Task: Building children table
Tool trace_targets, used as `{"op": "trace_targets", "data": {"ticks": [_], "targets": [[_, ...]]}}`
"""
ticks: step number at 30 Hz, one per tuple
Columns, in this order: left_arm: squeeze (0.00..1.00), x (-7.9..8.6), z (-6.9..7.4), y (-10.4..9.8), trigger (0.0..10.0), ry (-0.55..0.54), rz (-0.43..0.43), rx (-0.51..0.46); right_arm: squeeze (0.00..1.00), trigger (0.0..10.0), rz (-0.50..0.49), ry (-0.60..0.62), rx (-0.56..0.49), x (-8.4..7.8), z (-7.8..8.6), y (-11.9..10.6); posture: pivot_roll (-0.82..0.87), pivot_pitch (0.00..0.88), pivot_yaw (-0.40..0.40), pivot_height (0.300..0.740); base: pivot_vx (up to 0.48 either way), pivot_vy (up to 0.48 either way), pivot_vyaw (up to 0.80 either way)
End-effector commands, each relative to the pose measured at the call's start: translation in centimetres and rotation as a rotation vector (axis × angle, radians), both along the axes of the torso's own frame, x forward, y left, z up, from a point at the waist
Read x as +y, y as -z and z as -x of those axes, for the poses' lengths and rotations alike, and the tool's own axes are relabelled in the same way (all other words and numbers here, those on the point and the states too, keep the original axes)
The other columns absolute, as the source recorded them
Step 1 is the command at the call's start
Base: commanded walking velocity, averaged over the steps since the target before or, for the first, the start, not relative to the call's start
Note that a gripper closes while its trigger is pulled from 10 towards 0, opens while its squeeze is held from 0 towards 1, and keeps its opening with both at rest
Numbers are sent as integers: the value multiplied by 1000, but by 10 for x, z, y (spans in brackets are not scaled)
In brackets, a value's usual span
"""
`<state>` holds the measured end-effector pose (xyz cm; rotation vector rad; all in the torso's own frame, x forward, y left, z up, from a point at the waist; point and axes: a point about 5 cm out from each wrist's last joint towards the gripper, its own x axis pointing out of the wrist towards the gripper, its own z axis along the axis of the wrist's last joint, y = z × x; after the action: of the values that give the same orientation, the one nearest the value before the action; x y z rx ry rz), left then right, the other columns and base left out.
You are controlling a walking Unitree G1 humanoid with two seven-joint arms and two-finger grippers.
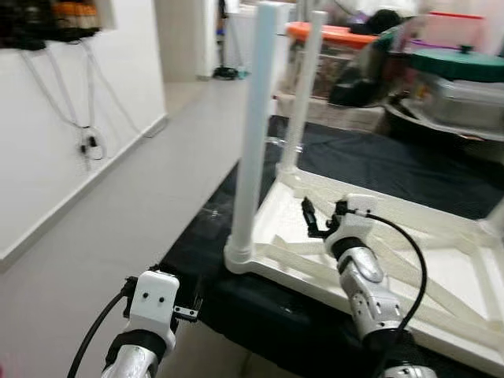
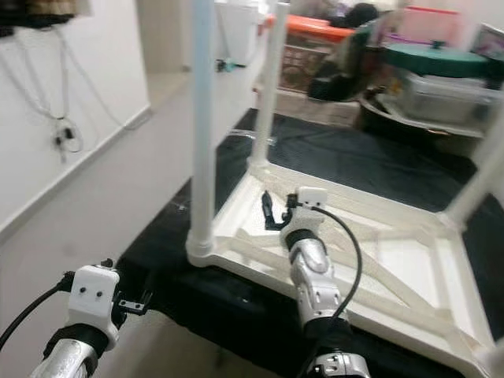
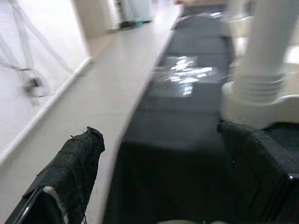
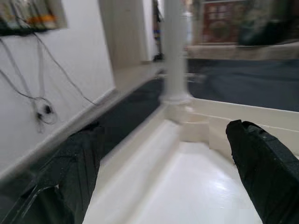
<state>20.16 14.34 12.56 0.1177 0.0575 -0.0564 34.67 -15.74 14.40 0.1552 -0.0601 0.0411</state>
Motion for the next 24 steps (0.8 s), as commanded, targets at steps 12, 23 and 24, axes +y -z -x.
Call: {"op": "trace_targets", "data": {"ticks": [12, 23, 24], "targets": [[0, -3, 1, 1, 10000, 16, 3, 13, 0, 10000, -15, -98, 74, -18, -2, 8, 188, 0, -99, 740, 0, 0, 0], [0, -8, 10, 12, 10000, 77, 24, 95, 1000, 10000, 133, -516, 108, -59, 7, -5, 184, 0, -90, 740, 0, 0, 0], [0, -8, 10, 12, 10000, 77, 24, 95, 1000, 10000, 133, -516, 108, -59, 7, -5, 184, 0, -90, 740, 0, 0, 0]]}}
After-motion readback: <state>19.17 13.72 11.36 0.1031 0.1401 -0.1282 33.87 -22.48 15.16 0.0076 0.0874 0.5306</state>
